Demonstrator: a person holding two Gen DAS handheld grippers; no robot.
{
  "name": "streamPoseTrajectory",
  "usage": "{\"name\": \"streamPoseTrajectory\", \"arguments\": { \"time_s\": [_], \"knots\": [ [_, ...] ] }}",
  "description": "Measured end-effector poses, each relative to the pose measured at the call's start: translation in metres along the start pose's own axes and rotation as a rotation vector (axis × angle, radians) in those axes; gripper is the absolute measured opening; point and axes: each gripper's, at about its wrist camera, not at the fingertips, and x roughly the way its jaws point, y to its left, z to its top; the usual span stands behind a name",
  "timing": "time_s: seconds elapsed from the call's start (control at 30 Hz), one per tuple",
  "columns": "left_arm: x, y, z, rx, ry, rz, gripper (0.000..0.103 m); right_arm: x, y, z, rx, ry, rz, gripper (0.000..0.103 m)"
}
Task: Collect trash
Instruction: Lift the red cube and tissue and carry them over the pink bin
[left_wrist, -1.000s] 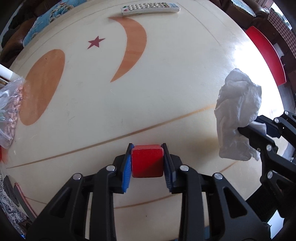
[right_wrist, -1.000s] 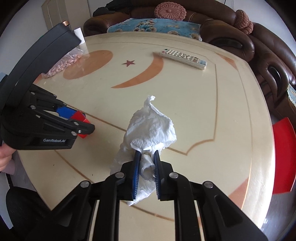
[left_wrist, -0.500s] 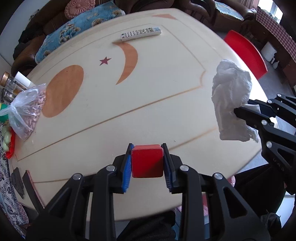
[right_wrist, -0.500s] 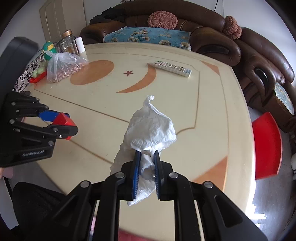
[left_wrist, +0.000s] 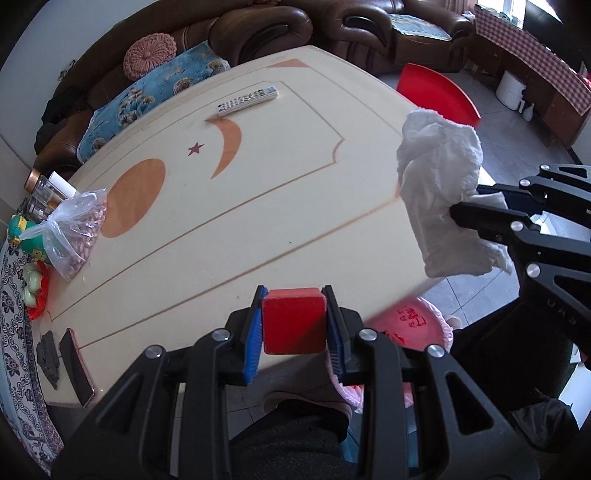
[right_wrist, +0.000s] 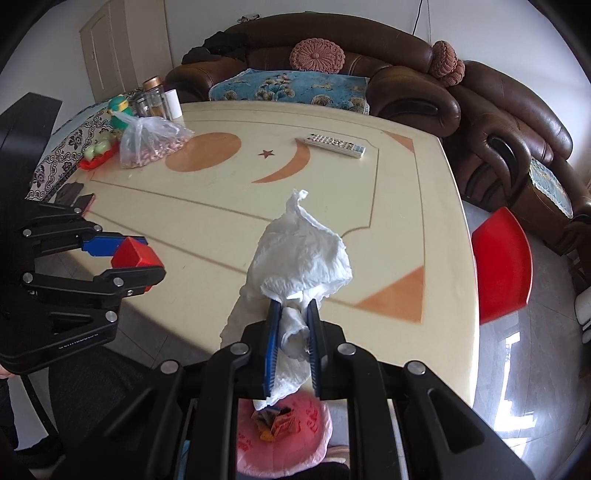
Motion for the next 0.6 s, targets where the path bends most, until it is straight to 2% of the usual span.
{"name": "streamPoseTrajectory", "arguments": {
  "time_s": [0.27, 0.6],
  "knots": [
    [-0.015, -0.036, -0.030, 0.037, -0.015, -0.047, 0.030, -0.022, 0.009, -0.045, 0.000, 0.033, 0.009, 0.015],
    [0.007, -0.070, -0.076, 0.049, 0.051, -0.135, 0.030, -0.026, 0.013, -0.095, 0.025, 0.083, 0.016, 0.015]
  ]
}}
